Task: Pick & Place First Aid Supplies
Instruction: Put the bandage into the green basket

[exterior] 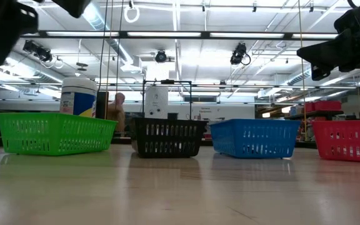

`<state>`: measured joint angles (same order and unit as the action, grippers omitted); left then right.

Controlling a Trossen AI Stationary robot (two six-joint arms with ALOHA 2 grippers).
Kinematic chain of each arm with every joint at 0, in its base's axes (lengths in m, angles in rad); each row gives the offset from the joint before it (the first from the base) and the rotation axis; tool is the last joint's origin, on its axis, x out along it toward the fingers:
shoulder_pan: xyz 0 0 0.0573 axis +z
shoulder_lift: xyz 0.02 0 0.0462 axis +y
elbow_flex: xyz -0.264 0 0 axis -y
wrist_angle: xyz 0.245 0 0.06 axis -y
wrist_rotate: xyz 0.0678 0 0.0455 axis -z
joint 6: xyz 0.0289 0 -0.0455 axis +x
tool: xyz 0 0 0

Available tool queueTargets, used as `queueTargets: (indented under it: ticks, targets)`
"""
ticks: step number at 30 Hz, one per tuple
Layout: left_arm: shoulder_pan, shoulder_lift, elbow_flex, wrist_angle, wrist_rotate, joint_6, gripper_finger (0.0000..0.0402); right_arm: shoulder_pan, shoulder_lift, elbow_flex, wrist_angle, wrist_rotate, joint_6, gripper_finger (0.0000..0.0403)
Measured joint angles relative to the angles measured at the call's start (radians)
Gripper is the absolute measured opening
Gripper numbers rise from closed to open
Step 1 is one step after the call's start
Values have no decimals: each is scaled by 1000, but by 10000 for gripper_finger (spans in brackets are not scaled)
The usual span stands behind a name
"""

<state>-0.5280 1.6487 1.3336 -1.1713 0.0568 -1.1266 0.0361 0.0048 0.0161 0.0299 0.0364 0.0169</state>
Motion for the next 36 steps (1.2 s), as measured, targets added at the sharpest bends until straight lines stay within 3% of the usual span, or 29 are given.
queueTargets:
  ticks: [7, 17, 25, 36]
  targets:
    - [-82, 8, -16, 19, -12, -38, 360, 0, 0, 0, 0, 0, 0, 23]
    - [-165, 8, -176, 307, -36, -166, 360, 0, 0, 0, 0, 0, 0, 23]
    - [-223, 8, -284, 389, -87, -273, 360, 0, 0, 0, 0, 0, 0, 23]
    - [-227, 41, -290, 485, -131, -318, 360, 0, 0, 0, 0, 0, 0, 23]
